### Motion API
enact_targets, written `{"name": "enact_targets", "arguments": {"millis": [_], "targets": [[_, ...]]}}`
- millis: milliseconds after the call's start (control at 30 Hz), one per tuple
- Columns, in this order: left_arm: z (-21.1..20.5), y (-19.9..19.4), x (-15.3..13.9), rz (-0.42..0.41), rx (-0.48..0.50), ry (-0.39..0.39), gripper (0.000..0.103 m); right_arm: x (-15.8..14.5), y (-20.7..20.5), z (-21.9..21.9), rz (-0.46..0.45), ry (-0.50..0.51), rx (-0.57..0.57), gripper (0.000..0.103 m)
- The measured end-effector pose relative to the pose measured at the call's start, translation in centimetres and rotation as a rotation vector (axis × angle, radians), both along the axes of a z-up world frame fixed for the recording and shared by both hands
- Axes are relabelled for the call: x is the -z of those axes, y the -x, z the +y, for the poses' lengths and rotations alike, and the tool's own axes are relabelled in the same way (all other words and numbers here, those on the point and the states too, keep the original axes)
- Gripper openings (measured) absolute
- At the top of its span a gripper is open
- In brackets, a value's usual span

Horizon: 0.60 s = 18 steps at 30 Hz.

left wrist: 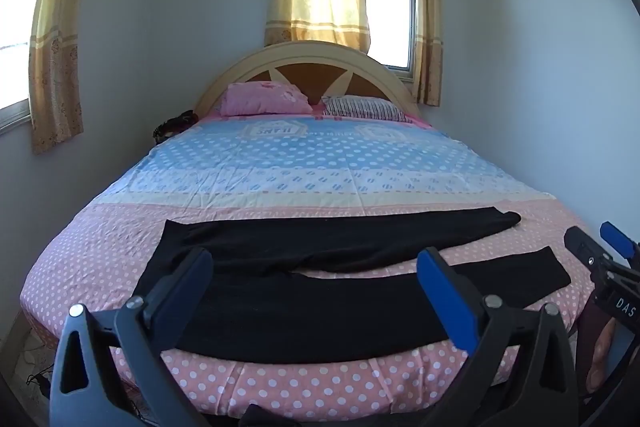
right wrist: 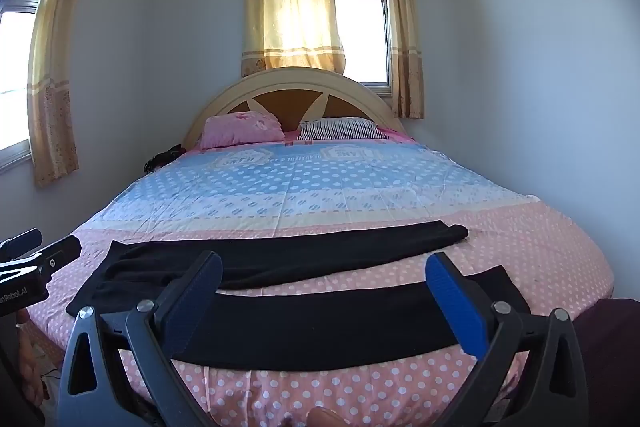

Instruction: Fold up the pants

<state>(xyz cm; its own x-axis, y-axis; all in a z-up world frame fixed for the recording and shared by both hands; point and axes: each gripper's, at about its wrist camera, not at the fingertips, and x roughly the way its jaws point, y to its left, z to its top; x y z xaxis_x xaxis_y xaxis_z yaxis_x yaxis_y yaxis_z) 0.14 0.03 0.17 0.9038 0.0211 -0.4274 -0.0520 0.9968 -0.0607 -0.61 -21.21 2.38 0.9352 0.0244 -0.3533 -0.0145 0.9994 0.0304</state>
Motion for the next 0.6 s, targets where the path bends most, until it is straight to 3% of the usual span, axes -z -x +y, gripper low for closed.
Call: {"name": "enact_targets", "arguments": {"millis": [600], "targets": [[0.37,-0.03,0.42,0.005,-0.008,0.004,0.103,0.39,-0.45,-0.43,0.023,-0.007,-0.002,0.102]]}}
